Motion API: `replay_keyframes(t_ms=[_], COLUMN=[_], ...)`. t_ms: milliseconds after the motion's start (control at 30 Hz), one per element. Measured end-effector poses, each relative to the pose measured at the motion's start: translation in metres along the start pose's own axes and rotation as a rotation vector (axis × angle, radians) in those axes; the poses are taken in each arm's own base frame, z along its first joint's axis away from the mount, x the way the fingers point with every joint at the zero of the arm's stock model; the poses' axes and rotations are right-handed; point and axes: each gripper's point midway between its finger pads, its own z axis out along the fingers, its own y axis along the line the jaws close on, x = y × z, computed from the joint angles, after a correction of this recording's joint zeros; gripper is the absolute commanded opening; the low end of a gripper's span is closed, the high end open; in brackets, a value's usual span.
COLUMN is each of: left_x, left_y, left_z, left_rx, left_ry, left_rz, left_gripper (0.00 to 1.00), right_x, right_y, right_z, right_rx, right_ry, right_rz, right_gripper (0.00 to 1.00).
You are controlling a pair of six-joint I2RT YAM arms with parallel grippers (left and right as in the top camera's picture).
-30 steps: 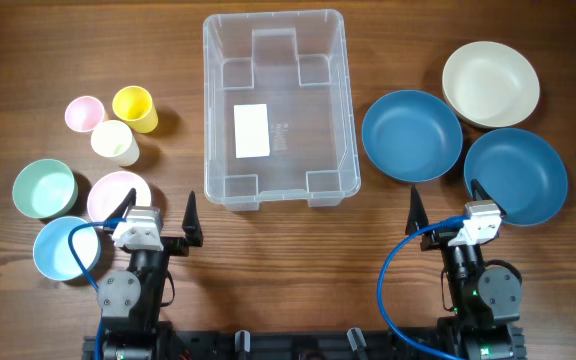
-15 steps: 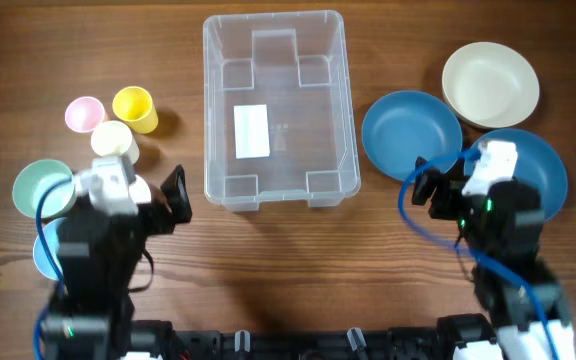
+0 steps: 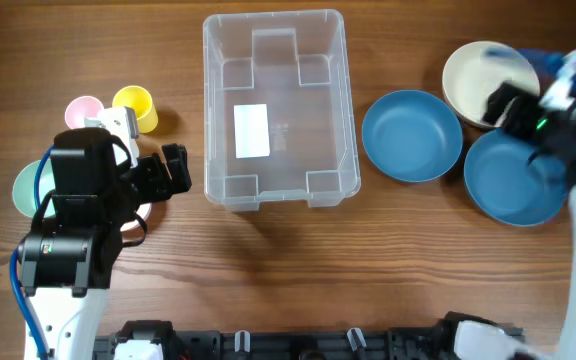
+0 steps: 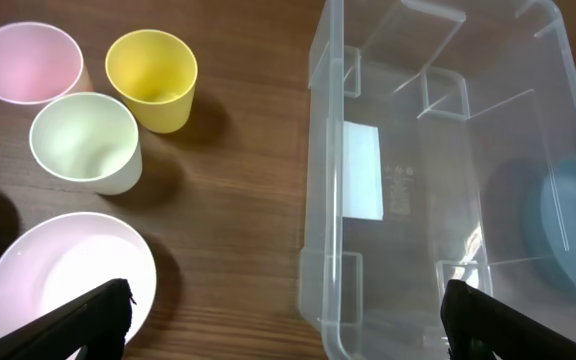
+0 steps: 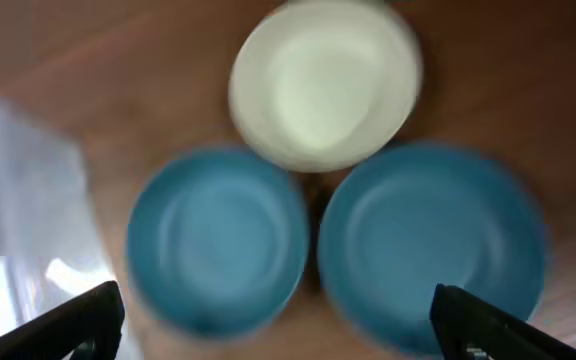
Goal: Pack container
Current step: 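Reach the right gripper to the cream bowl rim and grasp it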
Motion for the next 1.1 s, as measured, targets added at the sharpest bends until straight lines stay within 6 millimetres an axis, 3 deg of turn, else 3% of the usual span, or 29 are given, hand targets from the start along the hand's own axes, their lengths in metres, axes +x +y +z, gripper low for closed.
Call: replay_keyframes(t_ms=[67, 133, 233, 367, 433, 633, 767, 900, 1033, 1100], left_x=[0.000, -0.001, -0.001, 0.000, 0.000, 0.000, 0.000, 0.000, 0.000, 0.000], left_y=[0.000, -0.001, -0.001, -0.001, -0.001, -0.001, -0.001, -0.001, -0.001, -0.001], left_z=[0.000, 0.000, 0.000, 0.000, 0.000, 0.000, 0.000, 0.000, 0.000, 0.000], left_rx=[0.001, 0.003, 0.003, 0.003, 0.003, 0.004, 0.006, 0.007, 0.007, 0.007], left_ry=[0.000, -0.001, -0.001, 0.000, 0.000, 0.000, 0.000, 0.000, 0.000, 0.000], left_rz=[-0.003, -0.005, -0.007, -0.007, -0.007, -0.014, -0.014, -0.014, -0.014, -0.014], left_gripper=[1.00, 1.00, 1.00, 1.00, 1.00, 1.00, 1.00, 1.00, 1.00, 1.00], right_x=[-0.029, -0.047, -0.037, -0.010, -0.011, -0.013, -0.002, 0.007, 0.010, 0.010], right_y=[-0.028, -0.058, -0.099, -0.131, -0.135, -0.138, -0.134, -0.125, -0.117, -0.117], right_z=[0.019, 0.054, 0.125, 0.202, 0.219, 0.248, 0.271, 0.285, 0.293, 0.293], right_rx=[0.075, 0.139, 0.203, 0.264, 0.272, 0.276, 0.267, 0.253, 0.235, 0.236], right_ry=[0.023, 0.063, 0.182, 0.286, 0.270, 0.242, 0.257, 0.275, 0.276, 0.274], right_rz=[0.040, 0.080, 0.138, 0.150, 0.153, 0.161, 0.181, 0.218, 0.263, 0.282], right_gripper=[1.00, 0.99, 0.96, 0.86, 0.85, 0.80, 0.73, 0.50, 0.38, 0.27])
